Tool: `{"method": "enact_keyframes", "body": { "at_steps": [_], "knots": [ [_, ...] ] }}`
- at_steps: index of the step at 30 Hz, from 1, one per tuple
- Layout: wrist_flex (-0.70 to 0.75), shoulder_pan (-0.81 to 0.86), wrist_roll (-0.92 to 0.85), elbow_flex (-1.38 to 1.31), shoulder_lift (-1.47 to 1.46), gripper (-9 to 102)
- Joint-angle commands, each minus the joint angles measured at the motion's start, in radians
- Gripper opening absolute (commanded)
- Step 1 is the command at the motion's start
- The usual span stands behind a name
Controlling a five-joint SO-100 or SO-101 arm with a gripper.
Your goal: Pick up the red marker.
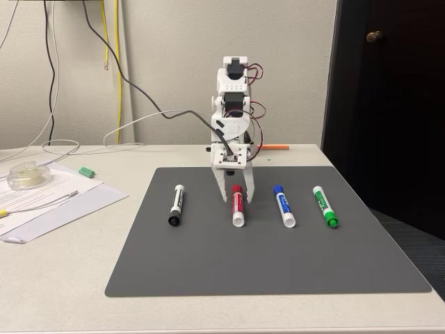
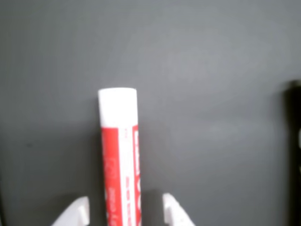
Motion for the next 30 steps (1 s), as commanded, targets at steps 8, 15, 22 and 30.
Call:
{"method": "enact_keyframes", "body": {
  "at_steps": [8, 15, 22, 30],
  "knots": [
    [-0.005, -0.011, 0.0, -0.029, -0.017, 23],
    [-0.014, -0.032, 0.021, -0.029, -0.046, 19],
    [-0.052, -0.049, 0.057, -0.029, -0.069, 4],
    [-0.057, -0.049, 0.063, -0.029, -0.072, 0]
  ]
}}
